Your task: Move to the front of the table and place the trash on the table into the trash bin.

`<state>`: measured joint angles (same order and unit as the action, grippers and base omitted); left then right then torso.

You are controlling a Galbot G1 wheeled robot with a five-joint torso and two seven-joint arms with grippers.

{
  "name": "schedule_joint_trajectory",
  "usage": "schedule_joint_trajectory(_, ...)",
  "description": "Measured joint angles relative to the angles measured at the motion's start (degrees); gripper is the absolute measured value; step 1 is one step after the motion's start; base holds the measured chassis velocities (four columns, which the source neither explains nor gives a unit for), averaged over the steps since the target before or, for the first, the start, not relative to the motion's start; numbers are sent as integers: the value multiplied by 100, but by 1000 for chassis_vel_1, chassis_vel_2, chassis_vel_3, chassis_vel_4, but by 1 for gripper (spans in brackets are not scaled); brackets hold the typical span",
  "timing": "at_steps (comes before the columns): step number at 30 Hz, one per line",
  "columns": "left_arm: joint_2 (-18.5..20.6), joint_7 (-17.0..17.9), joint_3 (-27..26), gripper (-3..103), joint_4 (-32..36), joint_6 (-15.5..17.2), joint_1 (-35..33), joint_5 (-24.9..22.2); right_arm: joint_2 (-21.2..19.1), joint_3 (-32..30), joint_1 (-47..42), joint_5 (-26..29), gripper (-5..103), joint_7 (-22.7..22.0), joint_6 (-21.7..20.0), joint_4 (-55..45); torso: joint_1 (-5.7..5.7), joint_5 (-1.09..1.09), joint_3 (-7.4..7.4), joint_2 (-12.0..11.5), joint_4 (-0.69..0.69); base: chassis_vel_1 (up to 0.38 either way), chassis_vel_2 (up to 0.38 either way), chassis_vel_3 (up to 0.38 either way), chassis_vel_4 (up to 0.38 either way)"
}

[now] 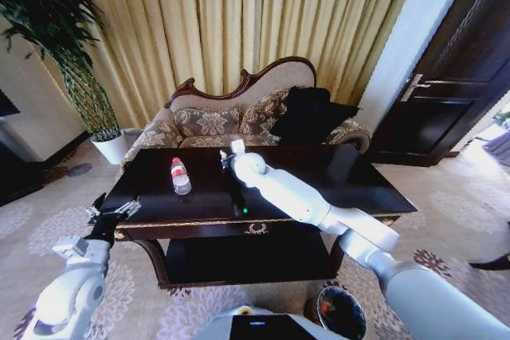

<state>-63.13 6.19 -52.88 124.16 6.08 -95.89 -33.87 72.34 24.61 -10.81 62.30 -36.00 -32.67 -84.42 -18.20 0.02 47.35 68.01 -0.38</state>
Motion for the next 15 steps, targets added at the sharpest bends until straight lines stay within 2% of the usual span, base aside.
schedule_joint_trajectory(2, 75, 5, 28, 100, -47, -2, 87, -56, -408, -237, -103, -557, 0, 31, 306, -333, 0, 1, 0, 0, -4, 0, 0, 0, 0)
schedule_joint_trajectory(3, 75, 5, 28, 100, -47, -2, 87, -56, -408, -237, -103, -557, 0, 31, 306, -333, 0, 1, 0, 0, -4, 0, 0, 0, 0)
schedule_joint_trajectory(4, 112, 7, 60, 100, -69, -1, 133, -73, -625, -400, -180, -768, 0, 54, 380, -527, 0, 2, 0, 0, -4, 0, 0, 0, 0)
schedule_joint_trajectory(5, 147, 12, 106, 100, -89, -1, 172, -79, -845, -595, -297, -829, 0, 50, 395, -742, 0, 2, 0, 0, -4, 0, 0, 0, 0)
schedule_joint_trajectory(6, 147, 12, 106, 100, -89, -1, 172, -79, -845, -595, -297, -829, 0, 50, 395, -742, 0, 2, 0, 0, -4, 0, 0, 0, 0)
schedule_joint_trajectory(8, 220, 47, 245, 100, -111, -1, 243, -76, -1380, -1105, -693, -753, 0, -26, 371, -1233, 0, 3, 0, 0, 1, 0, 0, 0, 0)
schedule_joint_trajectory(9, 220, 47, 245, 100, -111, -1, 243, -76, -1380, -1105, -693, -753, 0, -26, 371, -1233, 0, 3, 0, 0, 1, 0, 0, 0, 0)
schedule_joint_trajectory(11, 271, 75, 345, 100, -120, 2, 284, -66, -1838, -1473, -1134, -810, 0, 75, 419, -1482, 0, 1, -1, 0, 1, 0, 0, 0, 0)
schedule_joint_trajectory(12, 327, 103, 431, 100, -147, 11, 341, -58, -2267, -1893, -1632, -973, 0, 311, 545, -1657, 0, 6, 0, 0, -3, 0, 0, 0, 0)
schedule_joint_trajectory(13, 359, 109, 483, 100, -164, 16, 379, -55, -2526, -2207, -1978, -1157, 0, 491, 687, -1768, 0, 2, -1, 0, -4, 0, 0, 0, 0)
schedule_joint_trajectory(14, 359, 109, 483, 100, -164, 16, 379, -55, -2526, -2207, -1978, -1157, 0, 491, 687, -1768, 0, 2, -1, 0, -4, 0, 0, 0, 0)
schedule_joint_trajectory(15, 390, 121, 536, 100, -185, 30, 413, -55, -2779, -2506, -2387, -1377, 0, 670, 907, -1874, 0, 2, -1, 0, -7, 0, 0, 0, 0)
